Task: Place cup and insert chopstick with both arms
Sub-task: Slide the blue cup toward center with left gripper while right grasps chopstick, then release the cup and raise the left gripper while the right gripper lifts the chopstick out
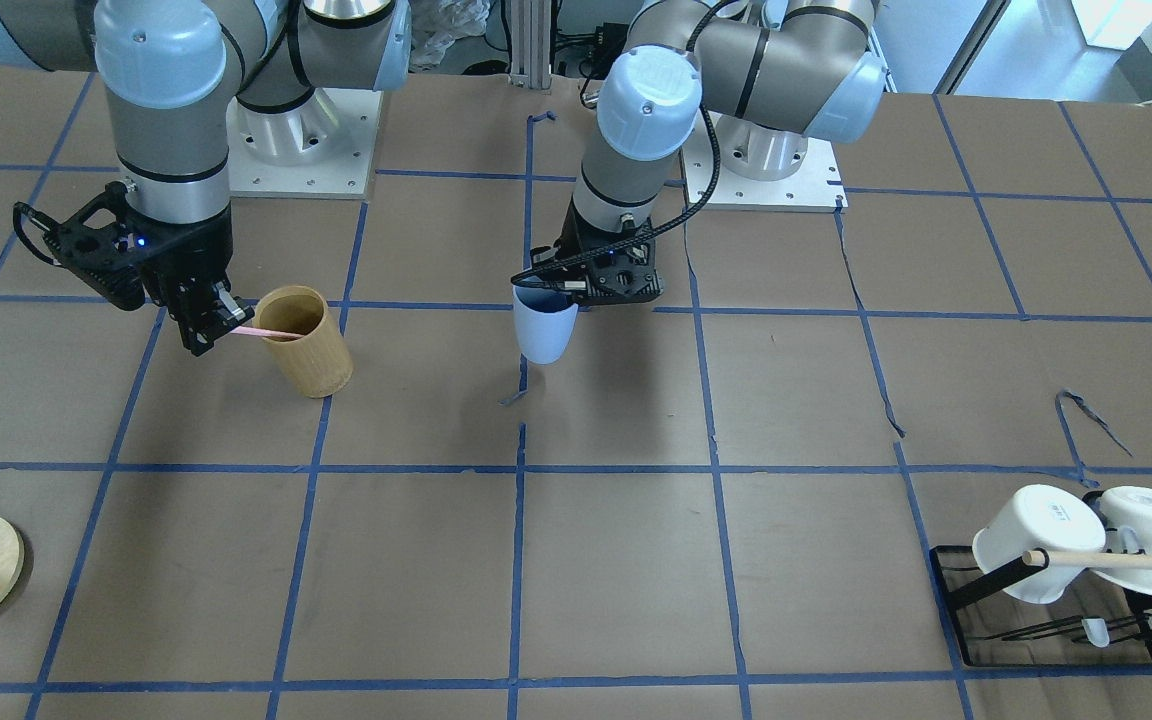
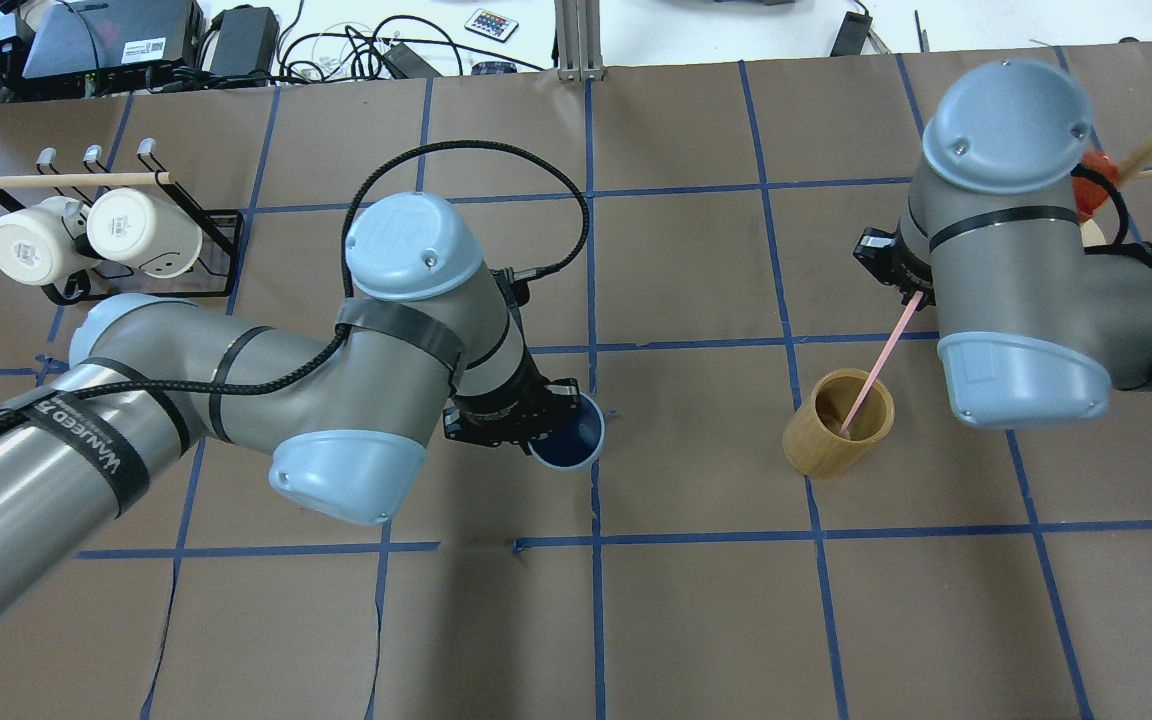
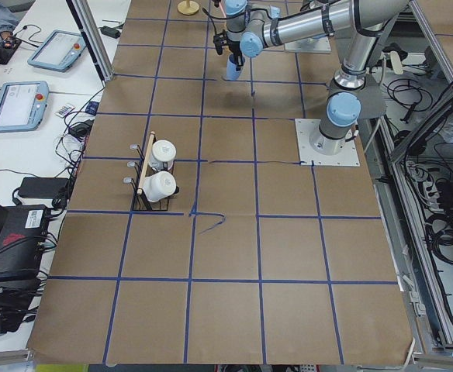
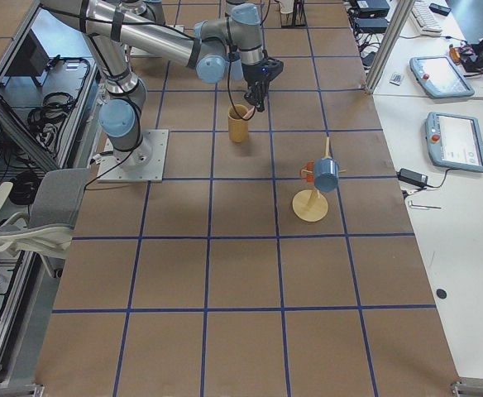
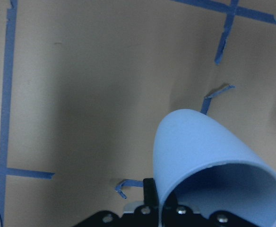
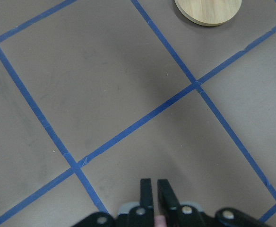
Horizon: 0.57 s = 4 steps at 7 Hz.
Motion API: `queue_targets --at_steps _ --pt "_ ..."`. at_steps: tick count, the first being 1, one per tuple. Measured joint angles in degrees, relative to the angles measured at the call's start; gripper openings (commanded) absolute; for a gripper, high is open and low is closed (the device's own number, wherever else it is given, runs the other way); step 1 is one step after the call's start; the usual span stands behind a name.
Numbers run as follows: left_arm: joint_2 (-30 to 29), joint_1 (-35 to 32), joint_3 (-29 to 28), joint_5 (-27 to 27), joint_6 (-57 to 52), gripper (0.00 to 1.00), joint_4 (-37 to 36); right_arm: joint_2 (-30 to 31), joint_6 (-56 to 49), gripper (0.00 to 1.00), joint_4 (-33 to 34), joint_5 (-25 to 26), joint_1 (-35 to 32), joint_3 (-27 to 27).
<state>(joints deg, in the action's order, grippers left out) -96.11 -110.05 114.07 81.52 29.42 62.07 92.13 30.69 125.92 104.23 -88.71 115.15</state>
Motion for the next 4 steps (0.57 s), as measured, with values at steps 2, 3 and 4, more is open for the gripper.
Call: queue_targets --at_steps 2,3,4 --pt "-2.54 -1.45 0.16 0.06 1.34 0.00 -1.32 0.32 -0.82 0.00 -0.82 -0.20 0.00 -1.88" --pt "-3.17 -1.57 0.00 0.10 1.47 0.00 -1.77 0.49 -1.18 0.00 -2.75 -0.55 0.01 -3.62" --pt "-3.67 -1.60 -0.05 0.02 1.67 0.44 -1.93 0.55 -1.34 0.00 -6.06 -1.02 0.02 -6.17"
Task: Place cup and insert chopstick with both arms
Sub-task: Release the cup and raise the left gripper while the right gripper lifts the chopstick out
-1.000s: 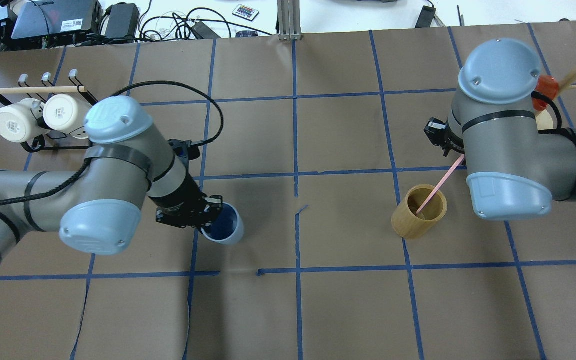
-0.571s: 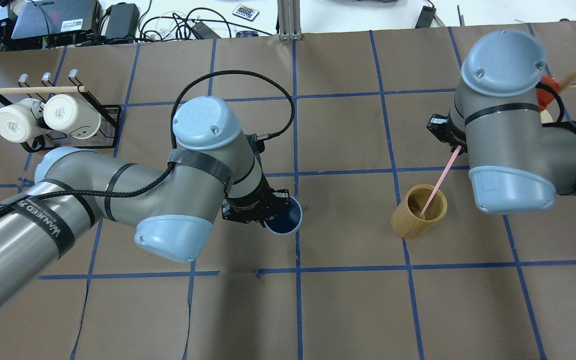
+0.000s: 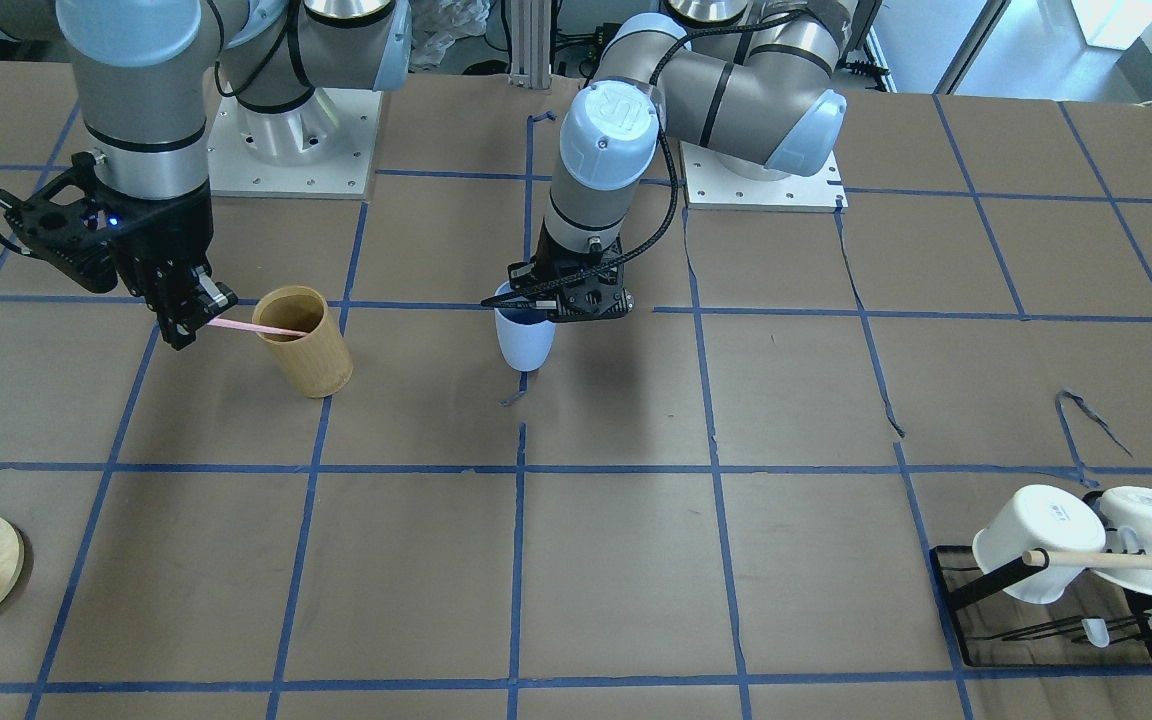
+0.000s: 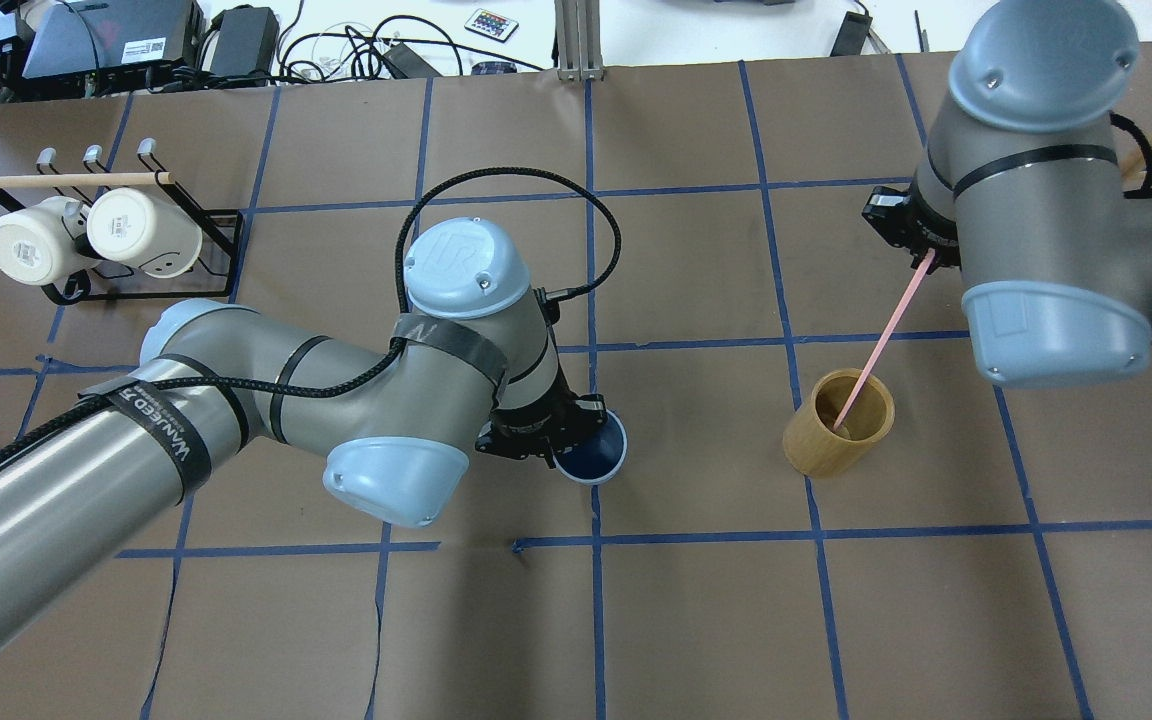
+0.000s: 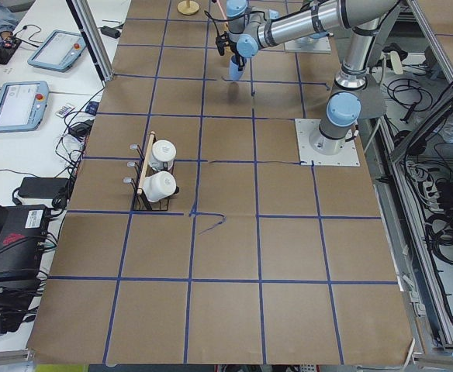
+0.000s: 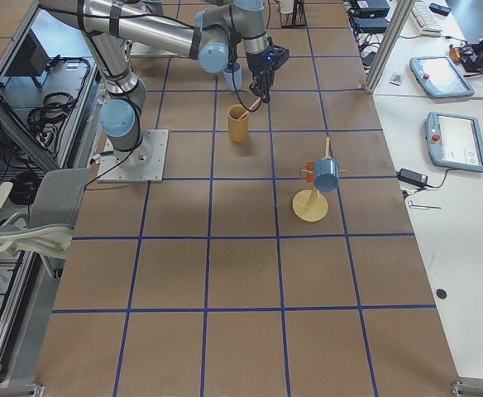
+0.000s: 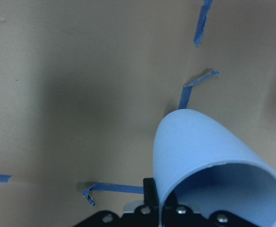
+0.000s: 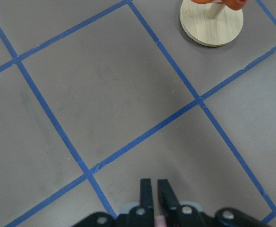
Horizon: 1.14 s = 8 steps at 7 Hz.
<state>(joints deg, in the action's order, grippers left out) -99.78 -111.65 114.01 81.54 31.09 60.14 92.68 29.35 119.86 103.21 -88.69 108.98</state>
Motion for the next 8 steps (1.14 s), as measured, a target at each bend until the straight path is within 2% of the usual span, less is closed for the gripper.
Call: queue_targets --at_steps 1,2,4,5,7,8 --pt "-0.40 -0.03 0.03 -0.08 -0.02 0.77 0.01 0.01 -0.05 0.00 -3.87 -0.58 0.00 -3.04" --pt "-0.27 -0.05 -0.10 0.01 -0.19 0.92 -0.06 -0.01 -0.12 0.00 -7.25 -0.89 0.00 -5.87" --pt "1.69 0.83 -3.40 0.08 -0.87 0.99 -0.18 -0.03 -1.38 0.00 -11.46 -1.00 0.01 -9.92" --pt "2.80 2.52 -8.32 0.12 -2.27 1.00 2.56 -0.03 -2.09 0.00 -12.43 -0.86 -0.01 -11.29" --pt "4.43 9.23 -19.33 1.86 -14.60 1.00 15.41 -0.22 -3.11 0.00 -13.41 -0.54 -0.09 -14.53" --pt "5.35 13.61 -22.81 4.23 -22.30 1.00 20.51 -0.39 -3.06 0.00 -14.03 -0.75 -0.33 -16.15"
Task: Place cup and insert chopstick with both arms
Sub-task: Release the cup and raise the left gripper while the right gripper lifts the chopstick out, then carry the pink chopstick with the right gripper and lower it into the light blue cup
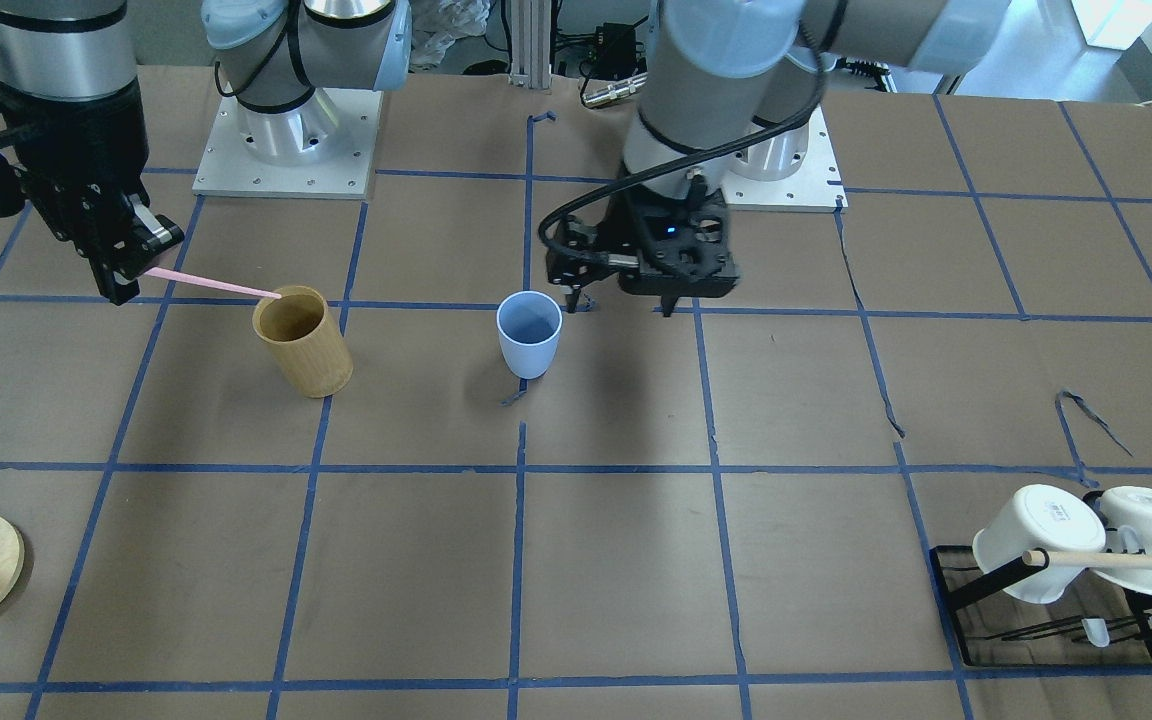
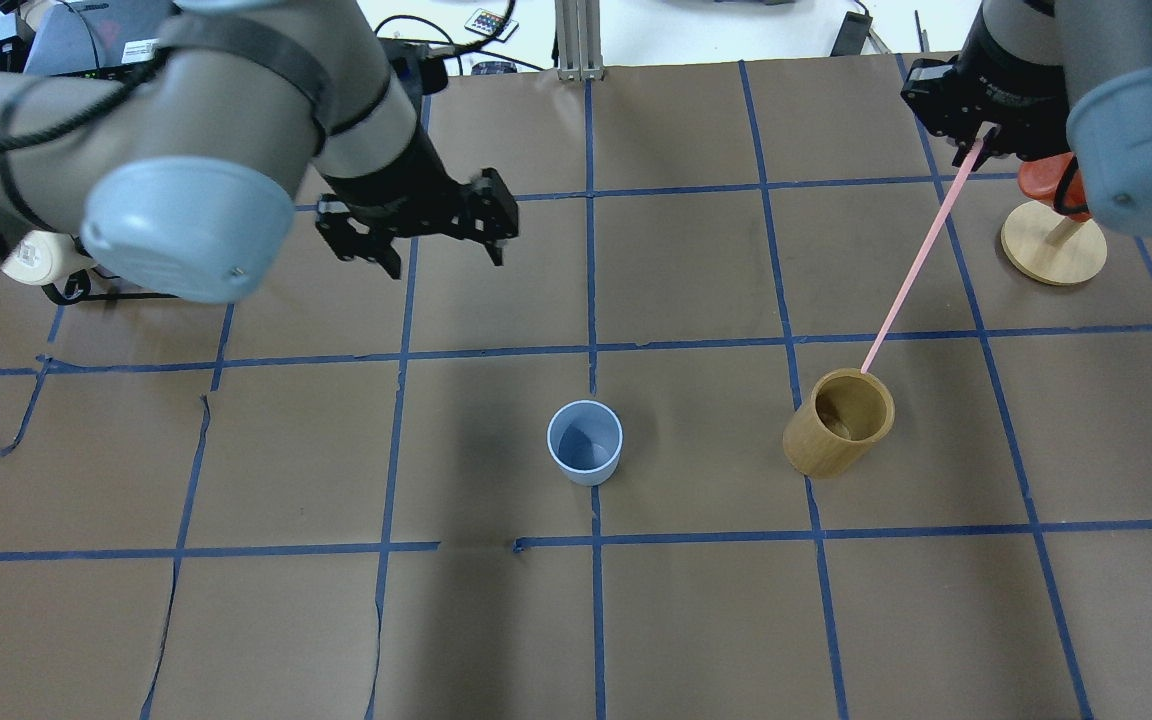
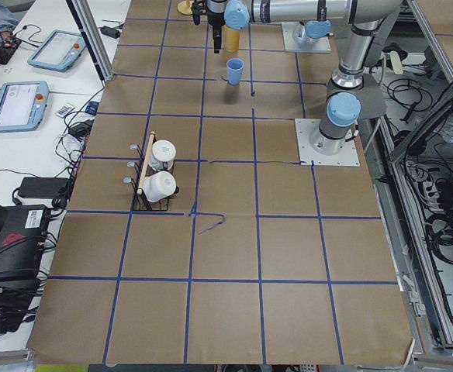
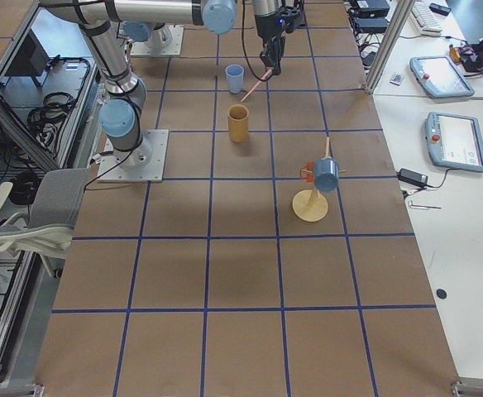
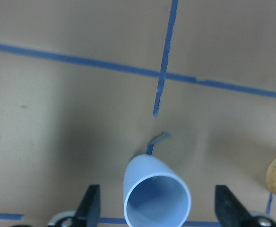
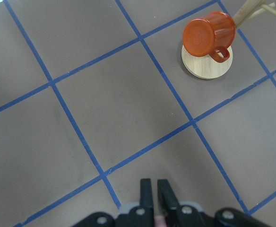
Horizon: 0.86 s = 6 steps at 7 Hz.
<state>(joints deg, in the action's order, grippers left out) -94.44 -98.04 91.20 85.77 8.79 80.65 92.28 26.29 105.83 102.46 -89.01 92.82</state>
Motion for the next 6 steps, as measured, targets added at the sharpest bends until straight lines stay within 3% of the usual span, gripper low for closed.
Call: queue_targets --at_steps 2,6 --pt "3.25 5.00 -2.57 3.30 -8.36 1.00 4.25 -1.19 4.67 0.00 -0.22 -0.13 -2.55 -1.17" --pt "5.90 7.41 -3.26 5.05 -10.18 1.00 7.22 -4.46 20.22 0.00 3.22 1.06 -15.46 -1.45"
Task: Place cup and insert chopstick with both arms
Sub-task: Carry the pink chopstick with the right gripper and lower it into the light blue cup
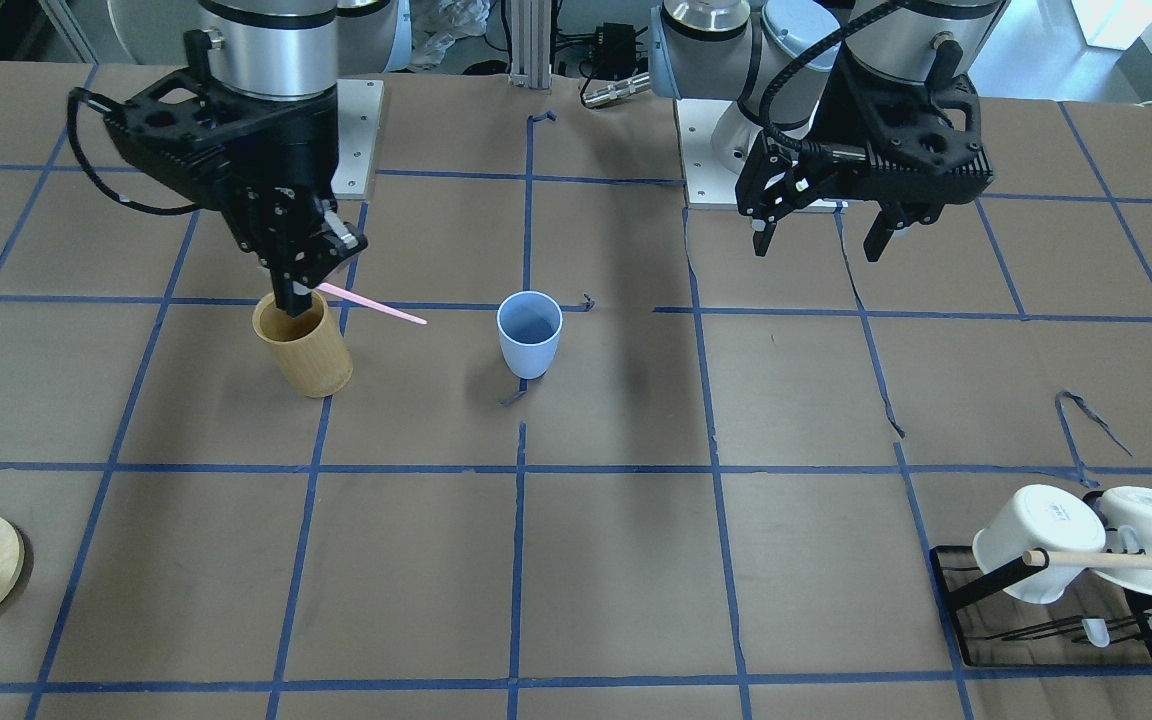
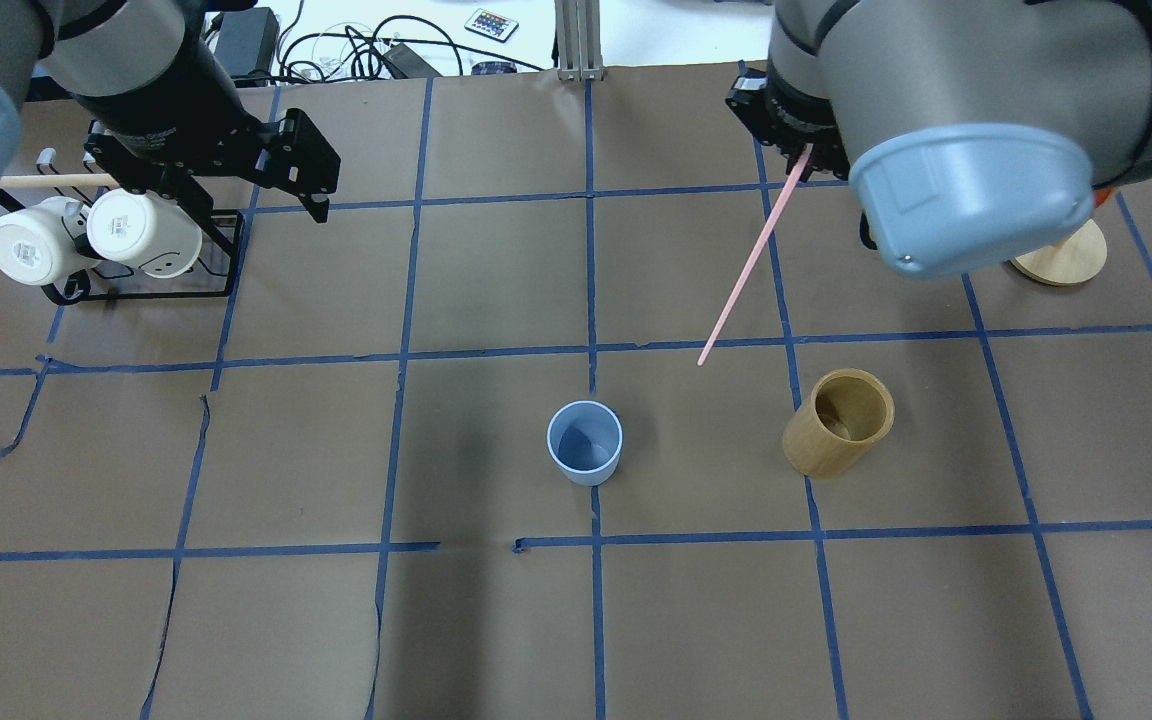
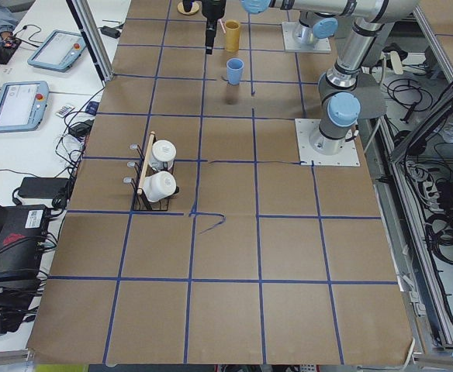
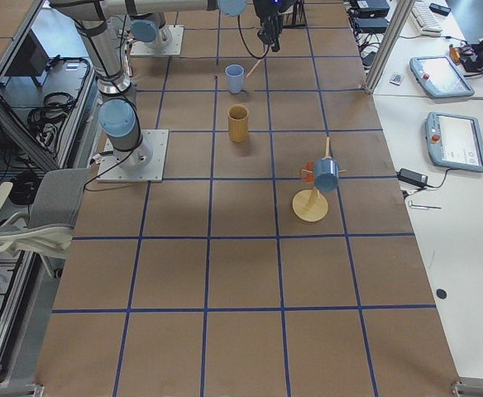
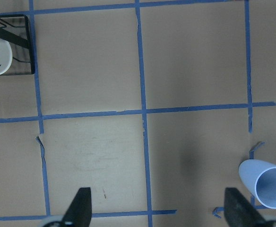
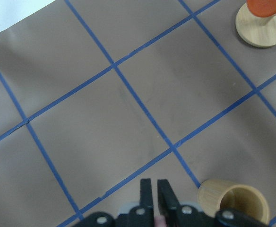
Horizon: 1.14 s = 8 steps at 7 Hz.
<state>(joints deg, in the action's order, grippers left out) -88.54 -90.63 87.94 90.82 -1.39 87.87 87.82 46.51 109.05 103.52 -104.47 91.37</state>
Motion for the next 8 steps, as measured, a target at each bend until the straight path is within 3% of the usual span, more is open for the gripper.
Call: queue_targets --at_steps 4,8 --pt "-0.27 -0.17 0.03 0.24 2.58 1.00 0.02 -4.77 10.75 0.00 2.46 8.42 -12.66 -0.14" --pt "-0.07 -0.12 0.39 0.24 2.50 1.00 0.03 -6.21 13.32 0.00 2.60 9.54 -16.08 0.21"
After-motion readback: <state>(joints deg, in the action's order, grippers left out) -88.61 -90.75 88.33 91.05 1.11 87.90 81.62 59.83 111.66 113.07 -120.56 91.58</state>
